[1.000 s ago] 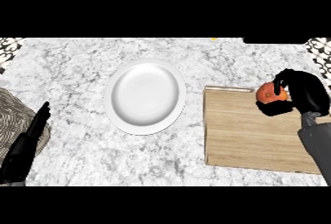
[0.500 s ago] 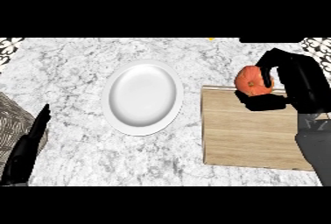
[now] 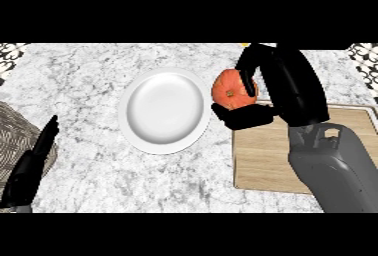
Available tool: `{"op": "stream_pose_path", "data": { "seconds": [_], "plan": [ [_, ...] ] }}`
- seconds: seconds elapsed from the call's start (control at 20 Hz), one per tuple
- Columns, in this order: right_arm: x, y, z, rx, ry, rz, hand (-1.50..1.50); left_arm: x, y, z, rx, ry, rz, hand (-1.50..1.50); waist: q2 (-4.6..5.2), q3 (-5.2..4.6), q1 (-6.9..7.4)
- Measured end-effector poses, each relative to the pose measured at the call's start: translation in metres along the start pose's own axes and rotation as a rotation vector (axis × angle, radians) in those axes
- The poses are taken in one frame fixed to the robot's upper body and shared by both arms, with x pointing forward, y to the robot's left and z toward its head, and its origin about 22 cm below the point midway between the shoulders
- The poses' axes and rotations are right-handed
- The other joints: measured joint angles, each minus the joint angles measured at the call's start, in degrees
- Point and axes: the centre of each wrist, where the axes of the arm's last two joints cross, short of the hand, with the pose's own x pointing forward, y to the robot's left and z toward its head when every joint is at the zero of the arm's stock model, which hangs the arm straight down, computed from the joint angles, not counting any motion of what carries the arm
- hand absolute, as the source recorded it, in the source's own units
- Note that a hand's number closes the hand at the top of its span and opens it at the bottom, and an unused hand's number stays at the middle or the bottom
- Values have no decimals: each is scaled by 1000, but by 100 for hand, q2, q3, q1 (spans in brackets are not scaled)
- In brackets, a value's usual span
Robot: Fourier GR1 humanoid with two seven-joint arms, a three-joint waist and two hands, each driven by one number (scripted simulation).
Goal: Pick the squash from the tray and place it in the plate
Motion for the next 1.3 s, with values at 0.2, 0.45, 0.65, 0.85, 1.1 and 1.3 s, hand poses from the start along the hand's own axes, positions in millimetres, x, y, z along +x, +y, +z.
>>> {"op": "stream_pose_path", "data": {
  "seconds": [0.2, 0.45, 0.65, 0.85, 1.1, 1.3],
  "plan": [
    [36, 22, -29, 28, 10, -42, 150, 1, -3, 2, -5, -11, -3, 0, 11, 0, 49],
    [60, 63, -50, 98, 46, -68, 150, 6, -6, 1, -8, -14, 2, 0, 23, 0, 87],
    [71, 87, -65, 171, 80, -61, 150, 5, -4, 1, -16, -21, -2, 0, 30, -1, 121],
    [67, 117, -72, 227, 111, -46, 150, 7, -6, -4, -26, -29, -1, 0, 51, -1, 192],
    [53, 144, -70, 278, 166, -113, 150, 13, -8, -11, -38, -44, 1, 0, 79, 0, 299],
    [43, 155, -72, 269, 282, -169, -150, 14, -12, -14, -41, -49, -5, 0, 96, 0, 368]
  ]
}}
